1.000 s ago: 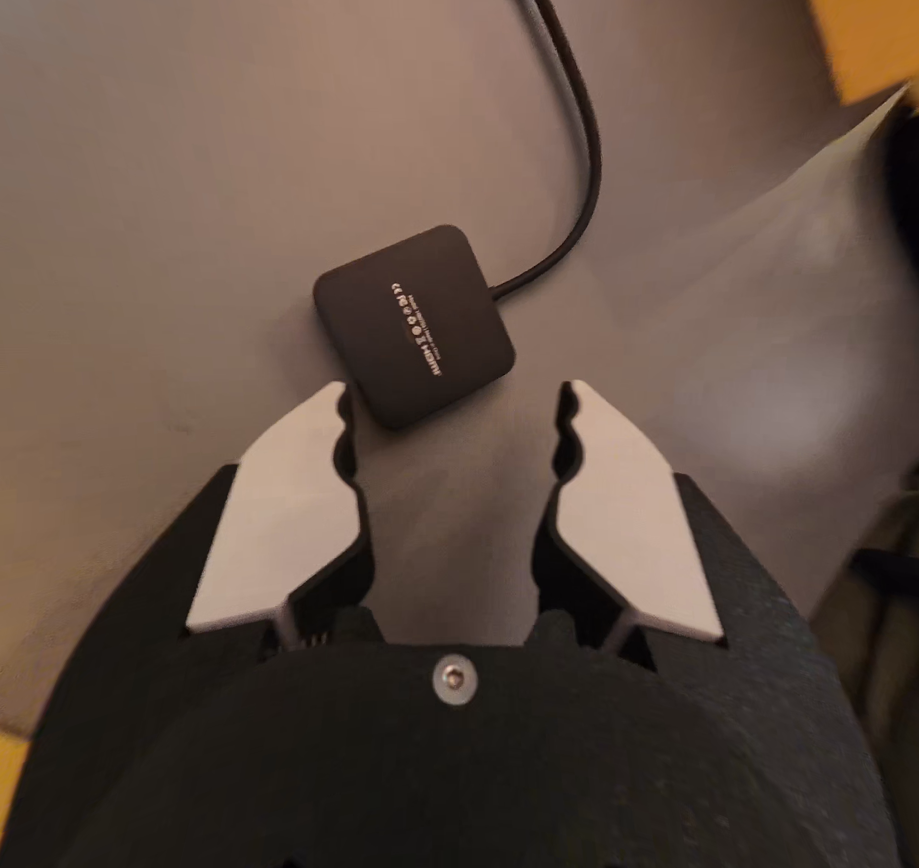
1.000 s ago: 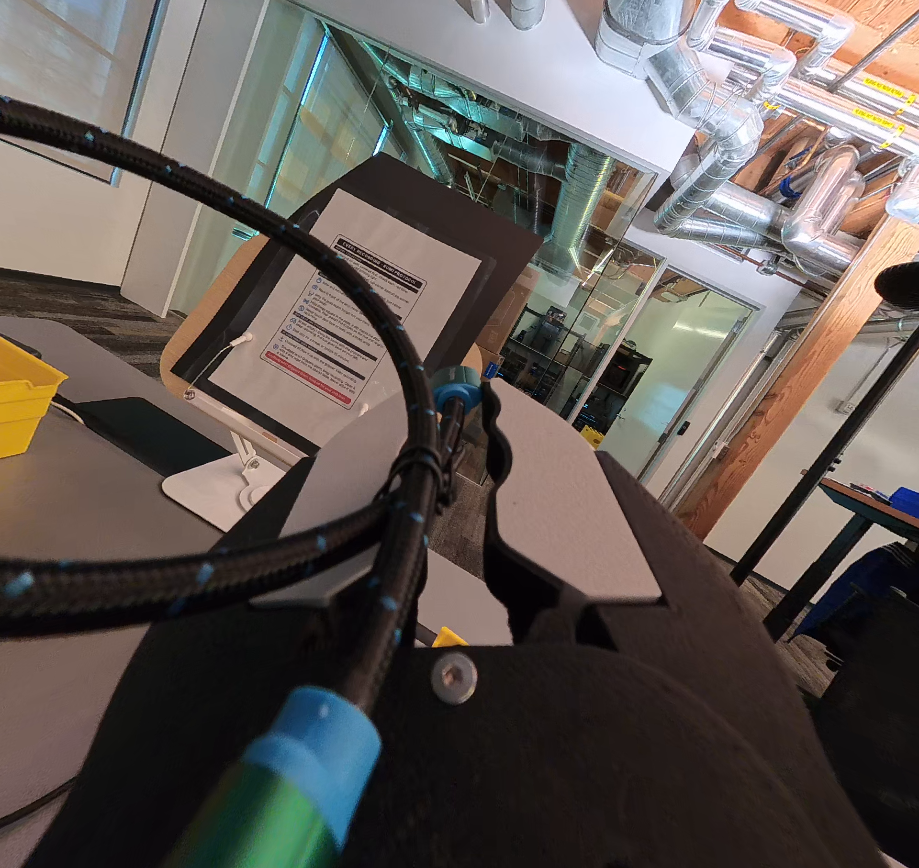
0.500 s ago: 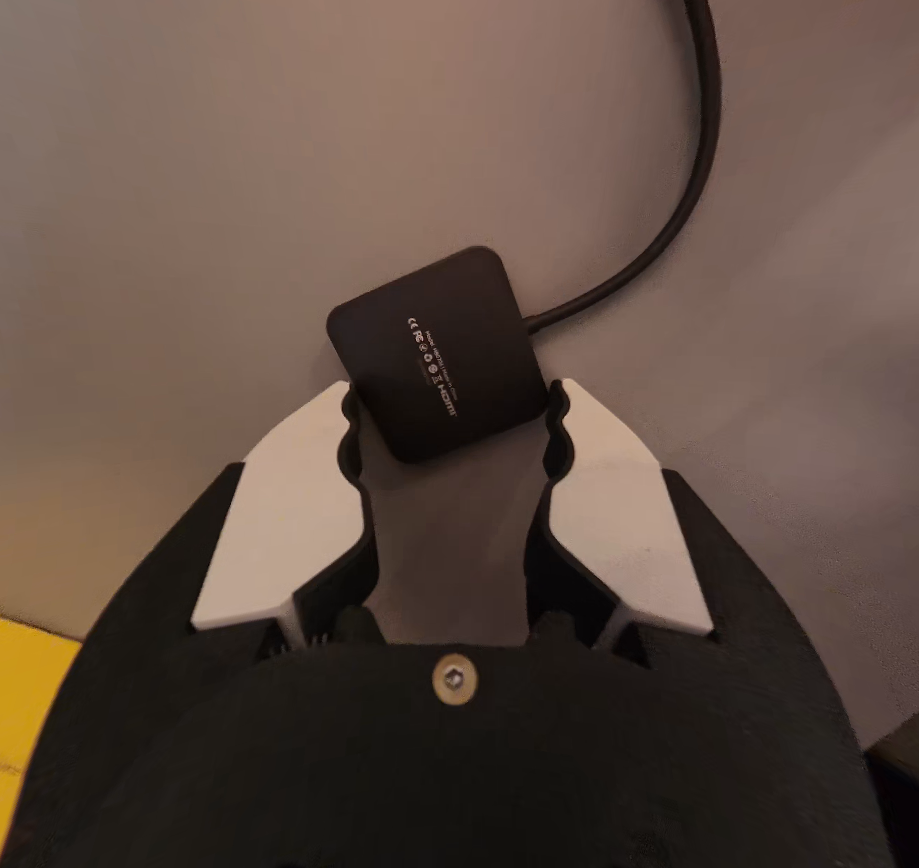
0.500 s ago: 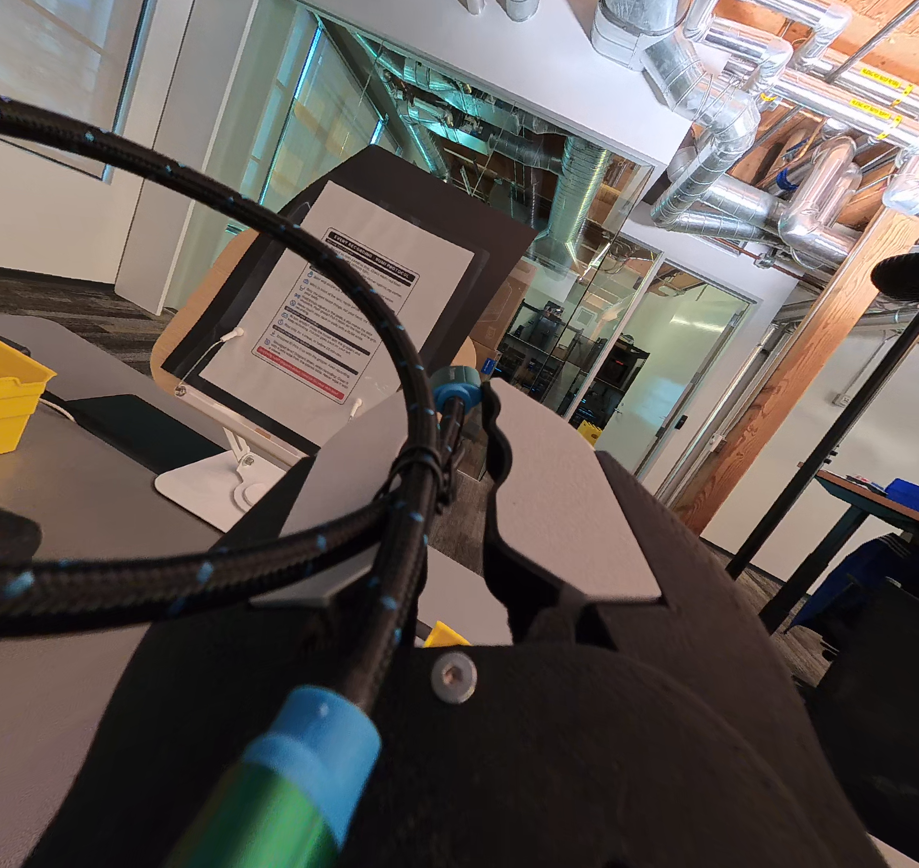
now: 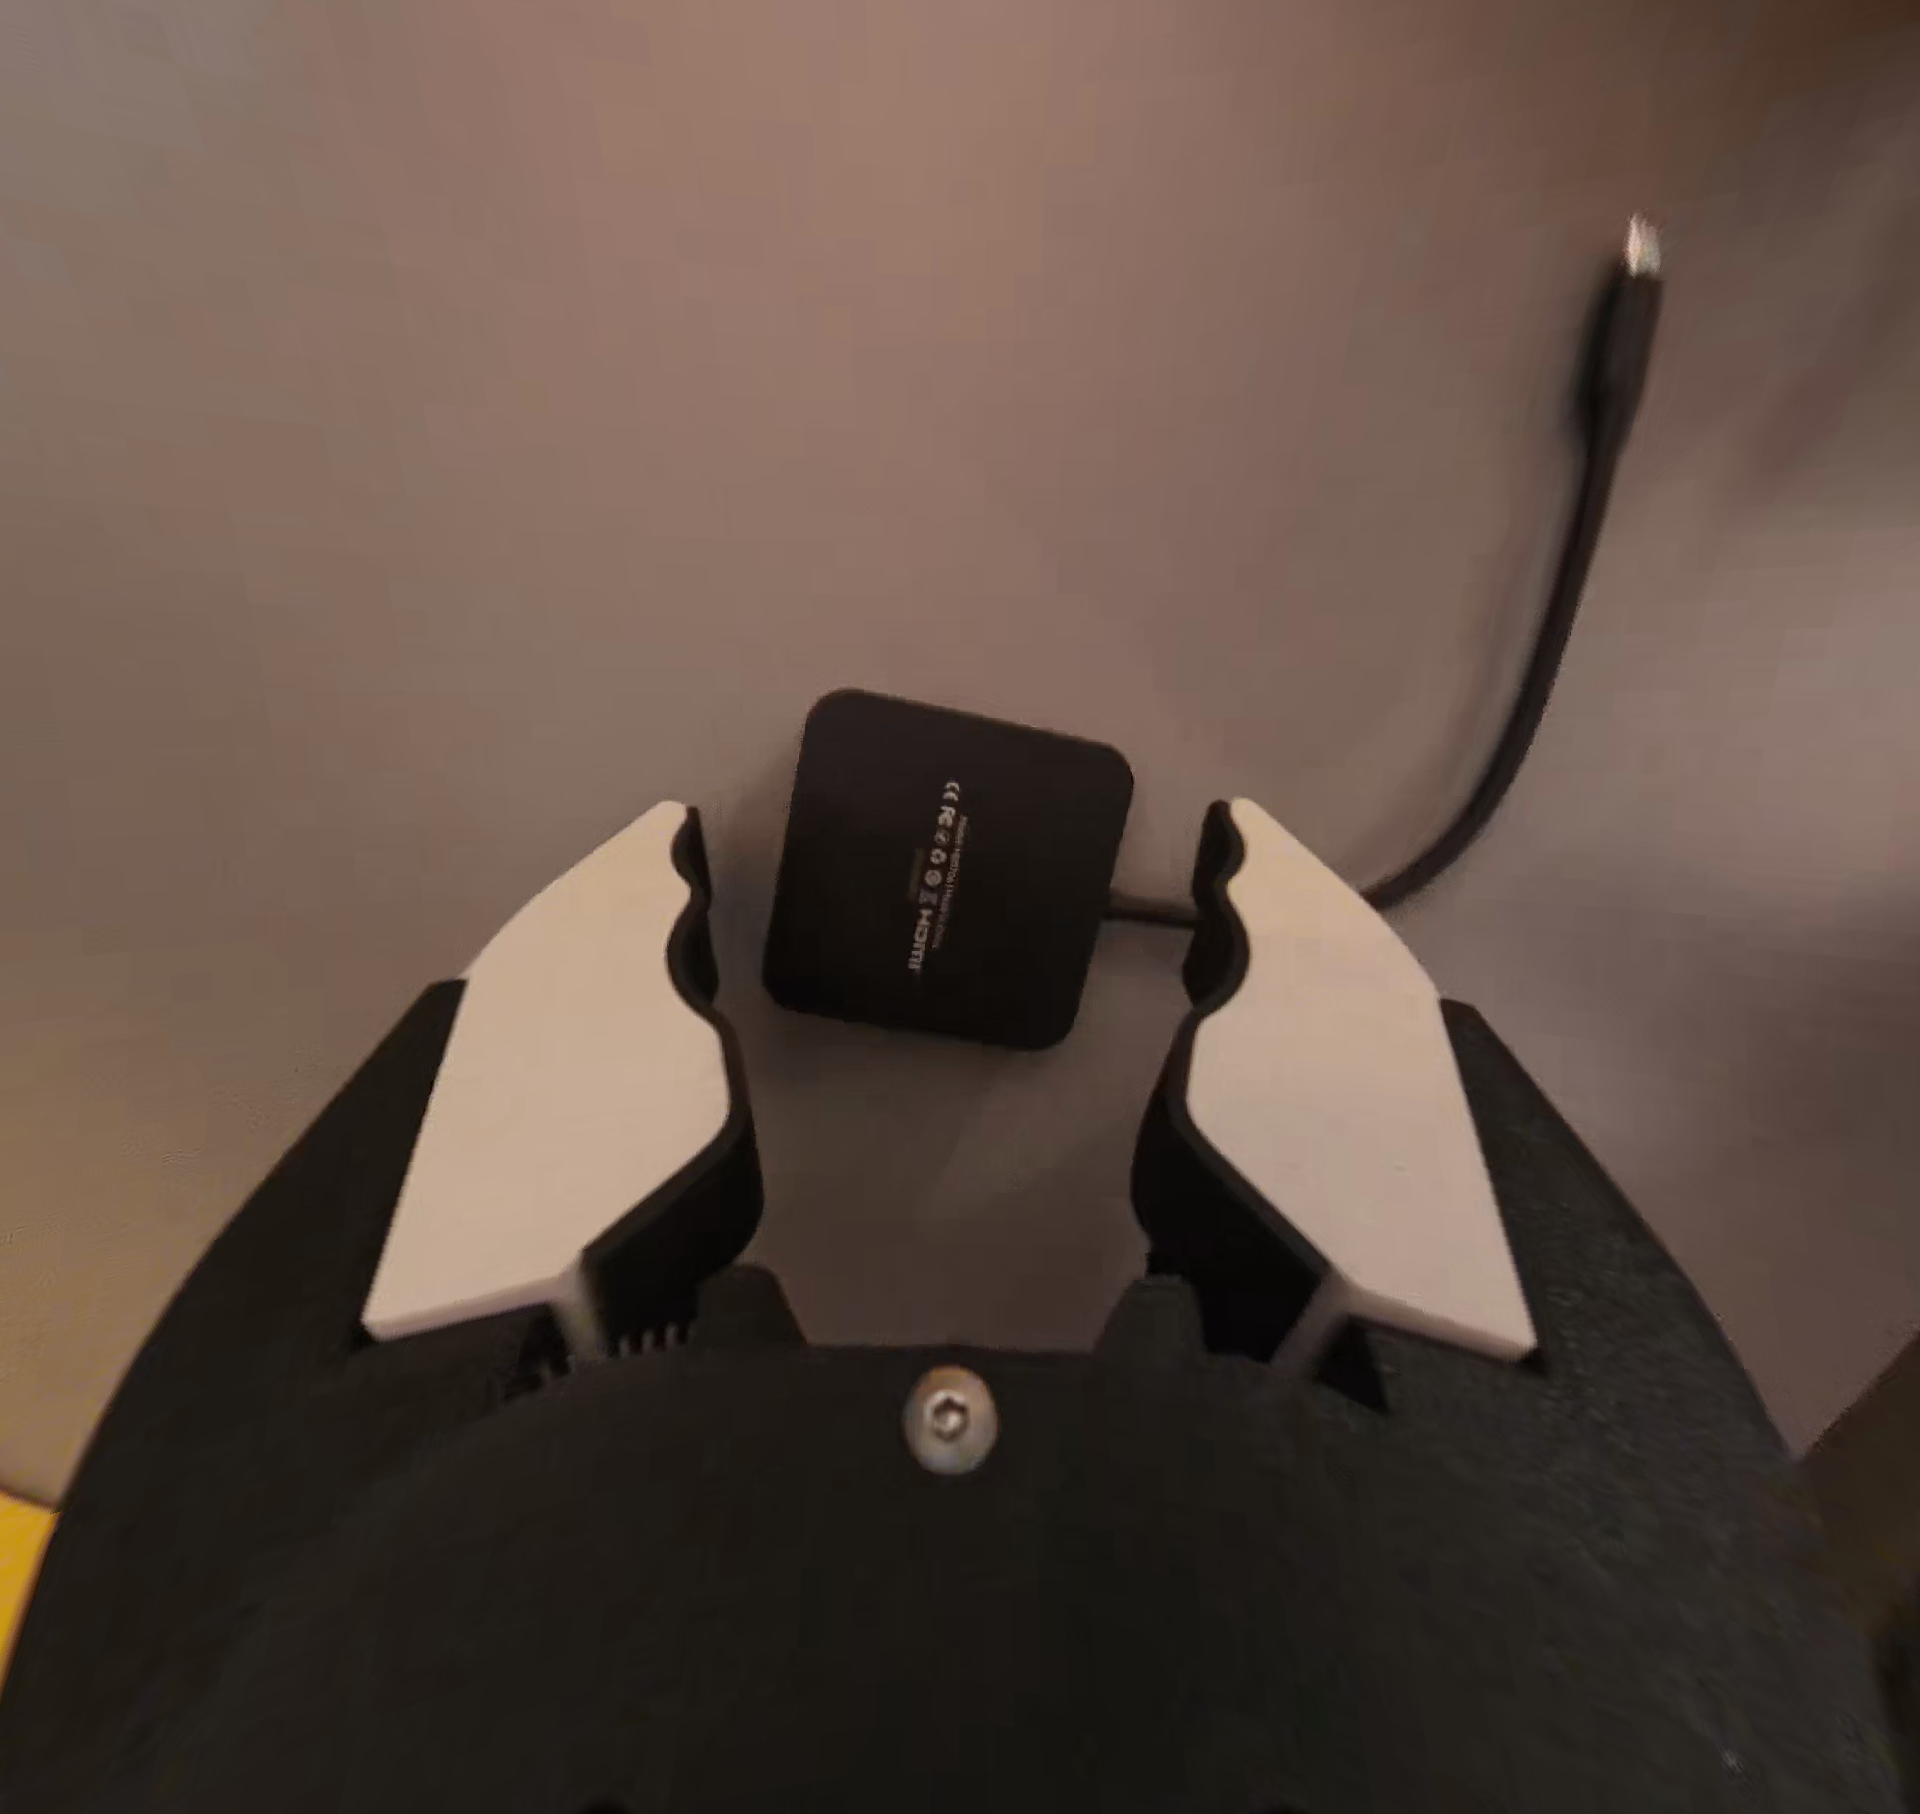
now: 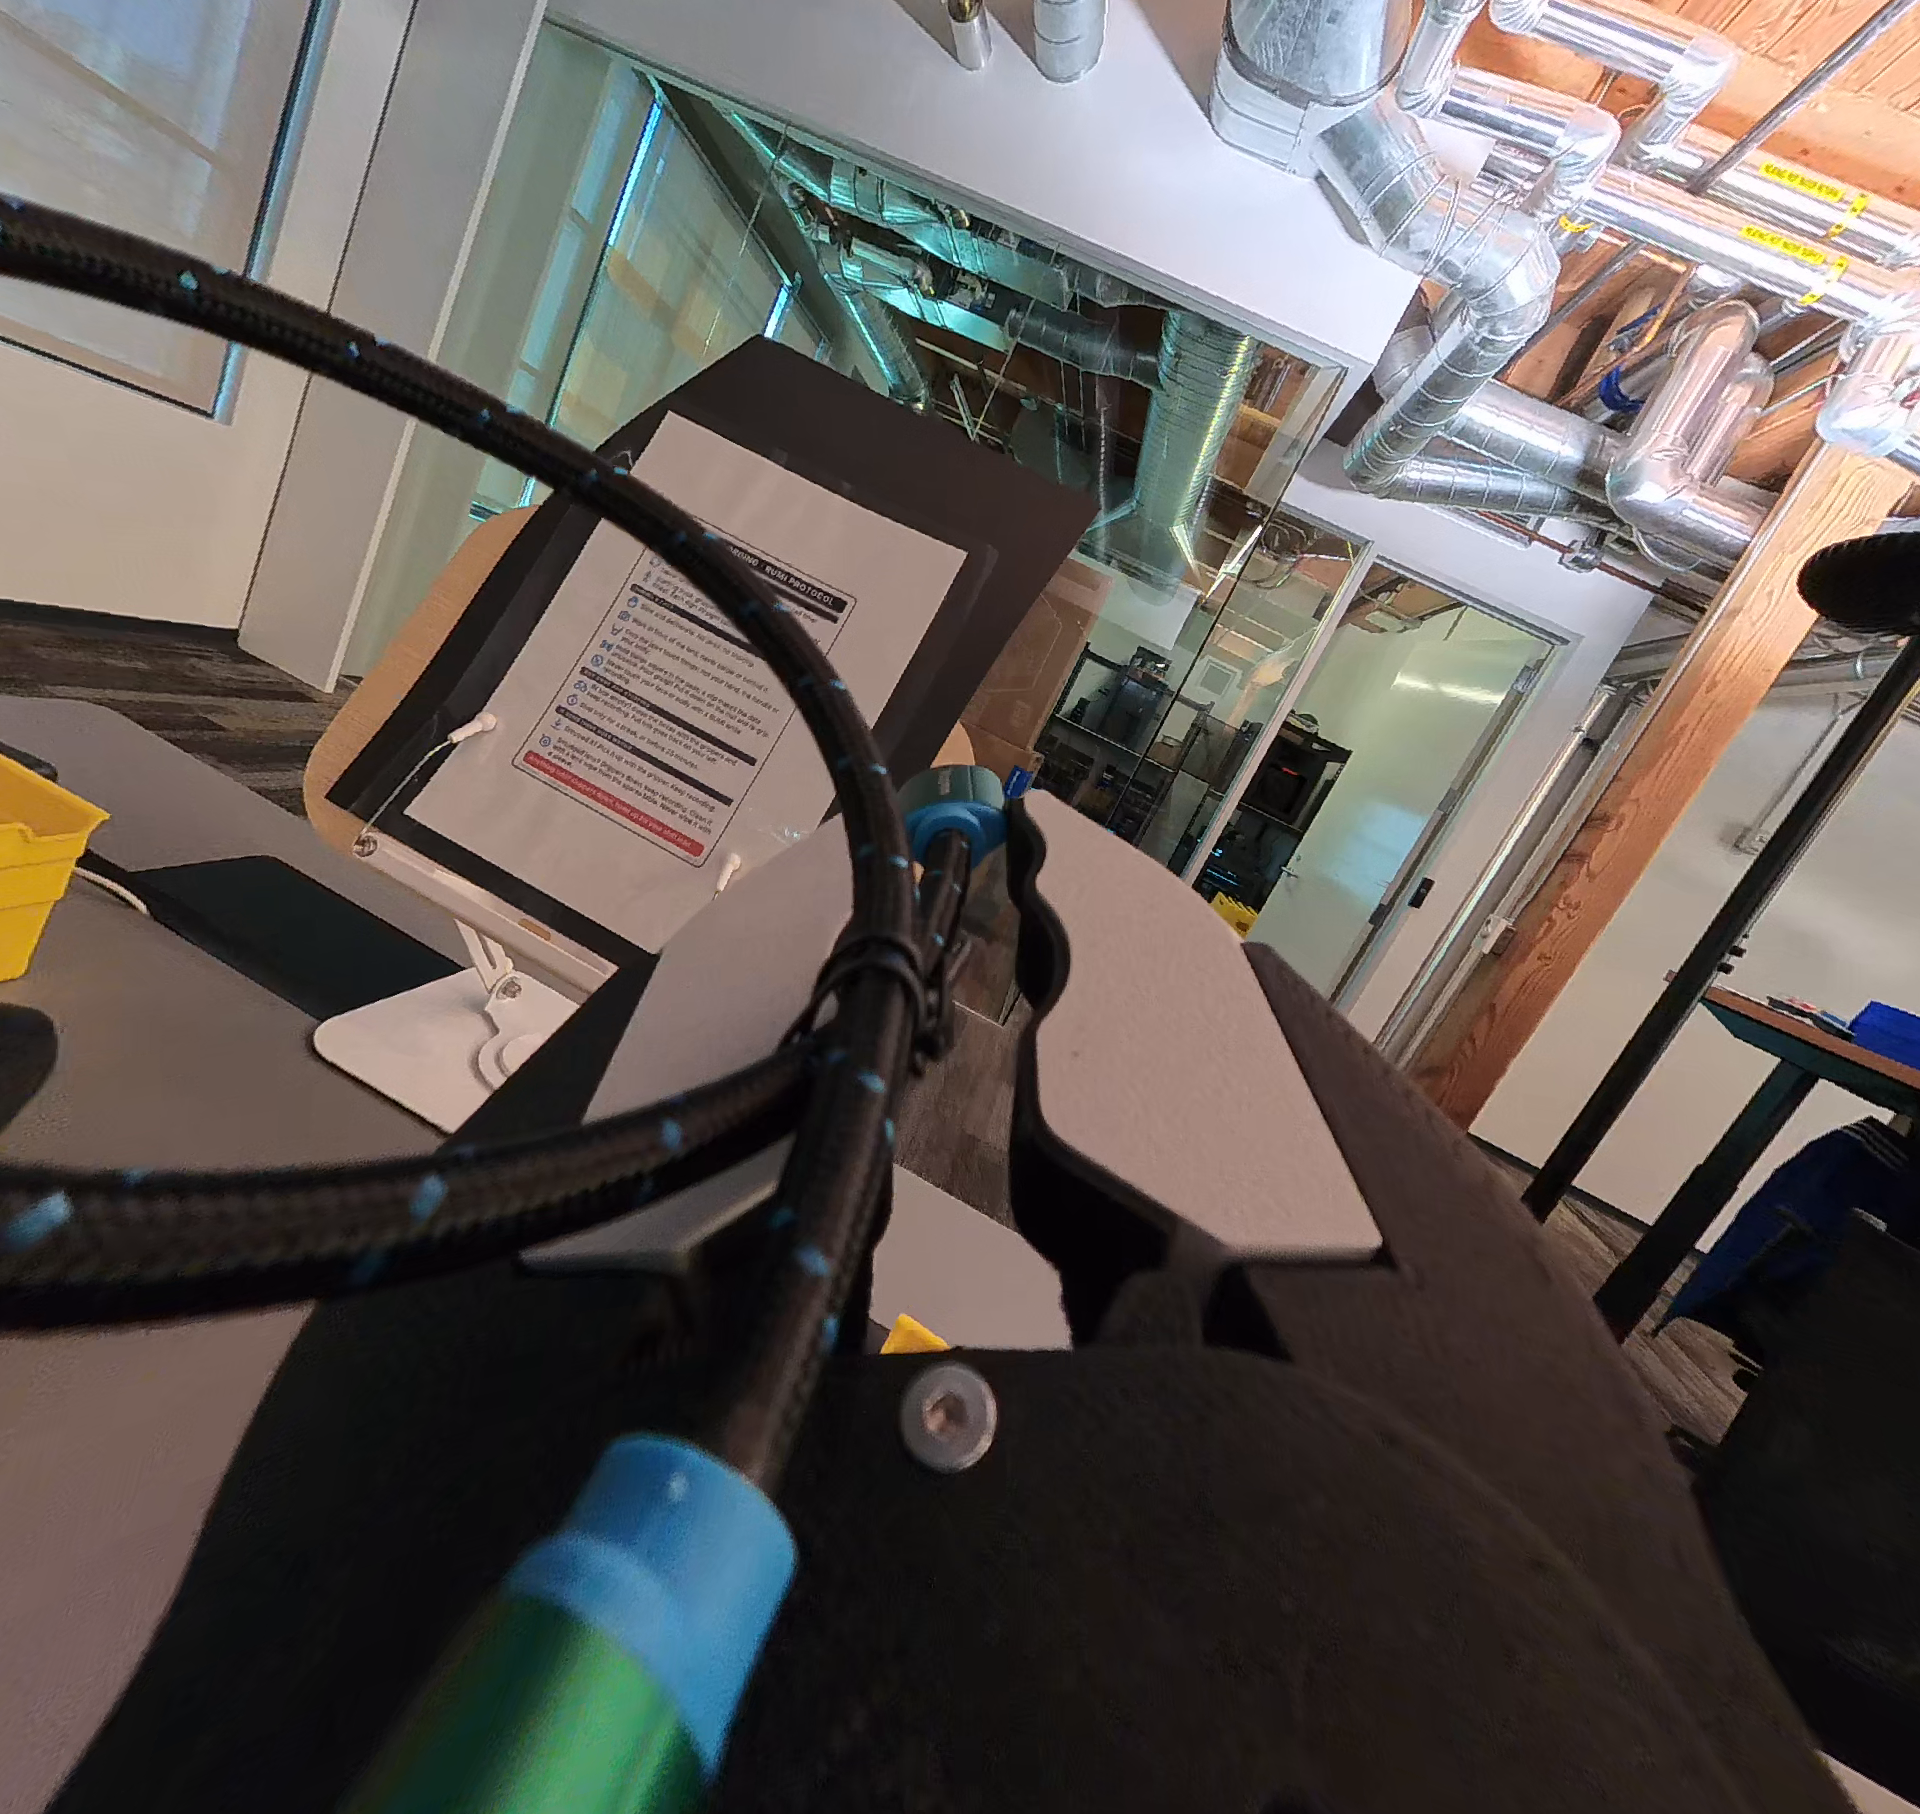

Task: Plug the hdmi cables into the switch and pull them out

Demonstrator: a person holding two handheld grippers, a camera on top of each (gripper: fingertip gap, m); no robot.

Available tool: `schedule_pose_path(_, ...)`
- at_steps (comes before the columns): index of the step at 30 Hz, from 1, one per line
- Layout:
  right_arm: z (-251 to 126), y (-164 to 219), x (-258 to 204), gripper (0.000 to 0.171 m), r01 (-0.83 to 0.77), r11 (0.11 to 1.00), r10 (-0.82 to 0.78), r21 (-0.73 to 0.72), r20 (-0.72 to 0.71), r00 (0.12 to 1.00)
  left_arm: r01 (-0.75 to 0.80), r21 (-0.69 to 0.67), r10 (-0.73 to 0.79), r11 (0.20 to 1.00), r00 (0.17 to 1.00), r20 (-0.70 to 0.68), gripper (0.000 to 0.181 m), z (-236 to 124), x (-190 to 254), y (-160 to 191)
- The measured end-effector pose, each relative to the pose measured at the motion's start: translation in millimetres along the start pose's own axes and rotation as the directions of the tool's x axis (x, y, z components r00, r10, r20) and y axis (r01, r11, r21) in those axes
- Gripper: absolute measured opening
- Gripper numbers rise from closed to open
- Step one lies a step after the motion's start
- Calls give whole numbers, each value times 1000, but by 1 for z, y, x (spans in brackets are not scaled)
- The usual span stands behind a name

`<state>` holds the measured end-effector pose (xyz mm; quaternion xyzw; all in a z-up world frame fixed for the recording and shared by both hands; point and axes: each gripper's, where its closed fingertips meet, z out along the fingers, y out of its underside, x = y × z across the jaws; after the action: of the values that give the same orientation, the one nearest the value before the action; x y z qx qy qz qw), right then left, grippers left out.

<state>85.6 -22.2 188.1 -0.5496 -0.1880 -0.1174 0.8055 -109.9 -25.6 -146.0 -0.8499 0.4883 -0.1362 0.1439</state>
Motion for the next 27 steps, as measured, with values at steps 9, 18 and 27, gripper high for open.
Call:
schedule_pose_path(9, -2, -3, -1, 21, 0, 1000, -1, 12, 10, 1000, 16, -162, 16, 987, 981, 195, 105, -1, -8, 36)
schedule_pose_path(18, -3, -5, -3, 21, 0, 1000, -1, 18, 16, 1000, 2, -305, 78, 952, 965, 251, 92, -26, -46, 75)
schedule_pose_path(27, -2, -3, -3, 21, 3, 1000, -4, 19, 17, 1000, -32, 2, 31, 999, 984, 178, 73, -25, -42, 56)
